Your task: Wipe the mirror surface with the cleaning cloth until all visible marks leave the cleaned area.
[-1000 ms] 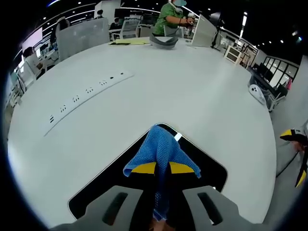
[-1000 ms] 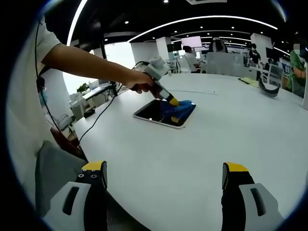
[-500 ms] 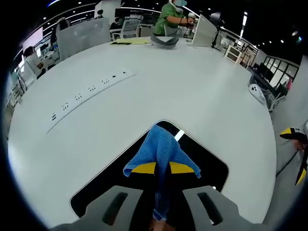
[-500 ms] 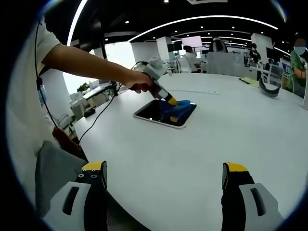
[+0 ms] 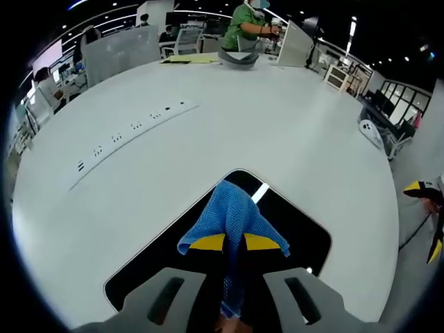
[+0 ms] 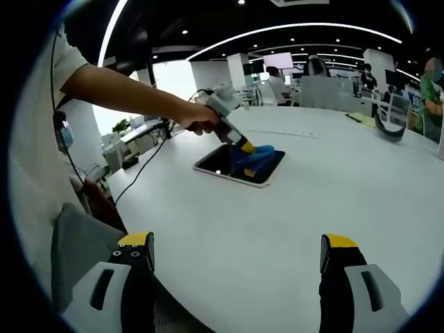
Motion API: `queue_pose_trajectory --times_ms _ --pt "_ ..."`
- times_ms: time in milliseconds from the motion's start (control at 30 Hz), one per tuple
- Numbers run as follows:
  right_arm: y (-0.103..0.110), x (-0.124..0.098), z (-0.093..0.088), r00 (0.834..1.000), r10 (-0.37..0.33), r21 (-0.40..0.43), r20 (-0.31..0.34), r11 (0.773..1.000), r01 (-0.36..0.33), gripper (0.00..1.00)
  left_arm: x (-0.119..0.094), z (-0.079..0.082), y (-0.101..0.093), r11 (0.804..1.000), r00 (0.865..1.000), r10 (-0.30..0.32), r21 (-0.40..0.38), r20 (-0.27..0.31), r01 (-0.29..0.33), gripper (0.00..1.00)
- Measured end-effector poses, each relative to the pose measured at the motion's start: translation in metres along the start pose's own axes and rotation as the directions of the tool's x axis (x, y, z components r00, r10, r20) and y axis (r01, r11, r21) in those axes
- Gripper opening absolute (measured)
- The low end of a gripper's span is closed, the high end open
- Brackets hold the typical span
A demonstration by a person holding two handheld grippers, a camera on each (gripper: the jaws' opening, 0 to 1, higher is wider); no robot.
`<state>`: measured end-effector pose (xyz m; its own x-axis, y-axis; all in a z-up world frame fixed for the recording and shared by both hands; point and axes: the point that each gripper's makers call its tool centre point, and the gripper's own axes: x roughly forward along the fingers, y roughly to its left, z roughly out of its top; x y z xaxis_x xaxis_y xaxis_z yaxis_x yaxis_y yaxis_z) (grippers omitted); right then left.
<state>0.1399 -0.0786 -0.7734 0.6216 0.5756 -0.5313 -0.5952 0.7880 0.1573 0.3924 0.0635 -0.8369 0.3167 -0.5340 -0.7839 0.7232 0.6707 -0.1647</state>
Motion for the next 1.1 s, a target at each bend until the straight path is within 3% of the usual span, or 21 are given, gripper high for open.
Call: queue_pose_trajectory --times_ms 1100 --pt "0.002 0.000 0.000 1.000 0.006 -0.008 -0.001 1.000 -0.006 1.00 -0.011 -0.011 0.012 1.000 1.000 0.011 0.000 -0.009 -0.011 0.06"
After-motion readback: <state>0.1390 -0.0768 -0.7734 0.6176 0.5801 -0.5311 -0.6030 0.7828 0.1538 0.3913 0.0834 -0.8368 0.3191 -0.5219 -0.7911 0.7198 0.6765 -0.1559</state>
